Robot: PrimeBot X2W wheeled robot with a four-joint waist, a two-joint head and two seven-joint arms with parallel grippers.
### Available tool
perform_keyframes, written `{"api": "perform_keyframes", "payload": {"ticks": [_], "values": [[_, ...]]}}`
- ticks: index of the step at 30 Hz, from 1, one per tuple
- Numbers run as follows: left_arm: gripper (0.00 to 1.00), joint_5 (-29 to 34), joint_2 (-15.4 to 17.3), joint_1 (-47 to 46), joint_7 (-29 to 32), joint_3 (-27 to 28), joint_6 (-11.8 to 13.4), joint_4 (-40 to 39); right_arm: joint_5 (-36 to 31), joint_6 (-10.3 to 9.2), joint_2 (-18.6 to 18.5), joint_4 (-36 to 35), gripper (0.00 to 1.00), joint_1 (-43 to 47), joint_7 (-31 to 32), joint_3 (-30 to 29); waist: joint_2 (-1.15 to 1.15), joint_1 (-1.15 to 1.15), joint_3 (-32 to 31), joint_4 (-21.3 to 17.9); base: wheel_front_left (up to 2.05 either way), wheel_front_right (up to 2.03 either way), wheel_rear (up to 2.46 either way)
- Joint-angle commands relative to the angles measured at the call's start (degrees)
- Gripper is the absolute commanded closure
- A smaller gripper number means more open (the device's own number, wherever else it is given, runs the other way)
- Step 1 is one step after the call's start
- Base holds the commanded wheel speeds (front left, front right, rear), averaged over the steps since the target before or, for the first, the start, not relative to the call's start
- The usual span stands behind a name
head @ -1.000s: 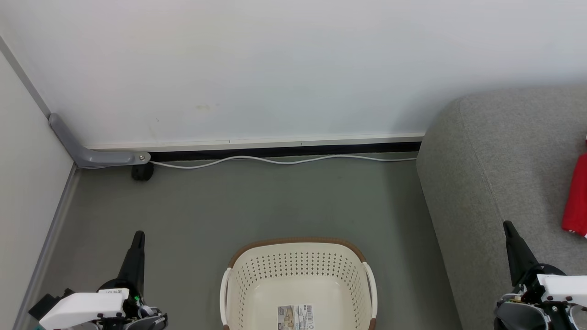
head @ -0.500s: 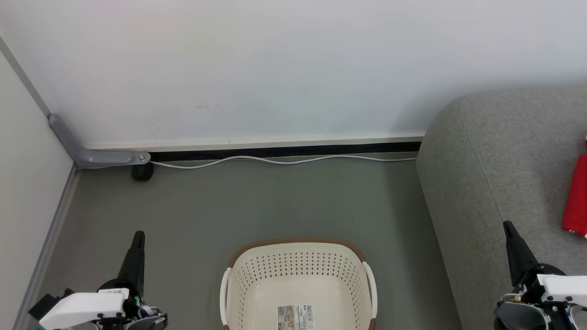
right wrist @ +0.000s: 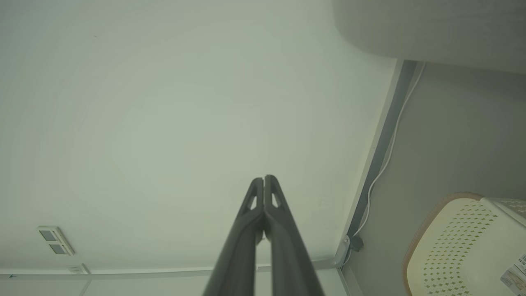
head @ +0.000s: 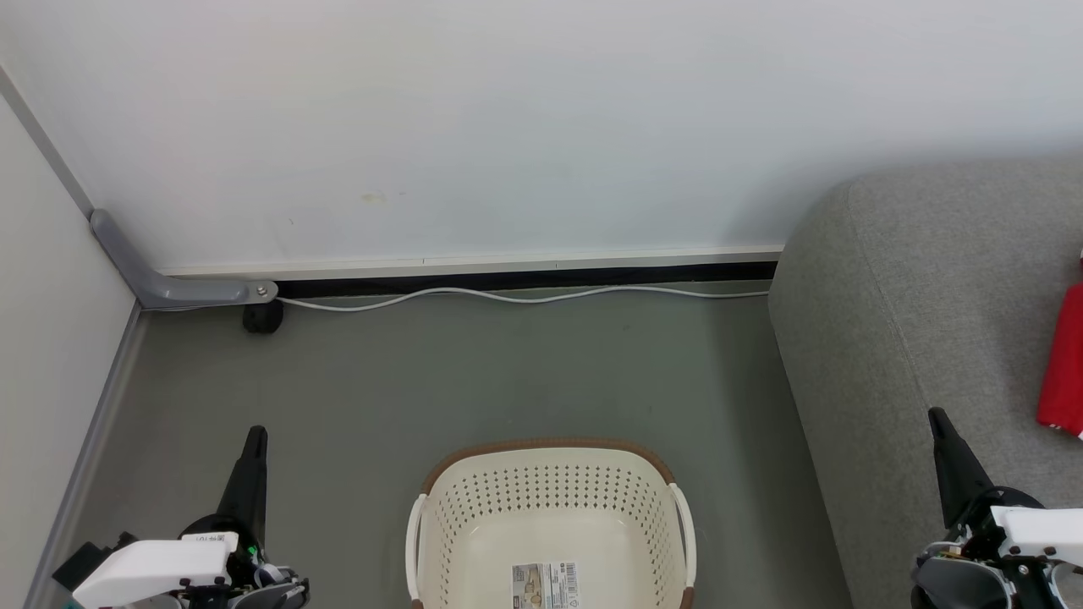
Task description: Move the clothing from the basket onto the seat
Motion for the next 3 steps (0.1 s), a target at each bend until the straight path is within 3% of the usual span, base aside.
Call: {"api": "perform_keyframes", "payload": {"ticks": [1,3], "values": [[1.00,-0.24,1.03,-3.34,0.36,1.88,-0.24,-1.64,0.66,0.09,-0.86,-1.79,1.00,-1.08,0.43,0.96,0.00,0.00,0.00,0.00,0.00,0.00,0.00],[1.00,-0.24,1.03,-3.34,0.36,1.88,-0.24,-1.64,0.66,0.09,-0.86,-1.79,1.00,-1.08,0.43,0.96,0.00,0.00,0.00,0.00,0.00,0.00,0.00]]}}
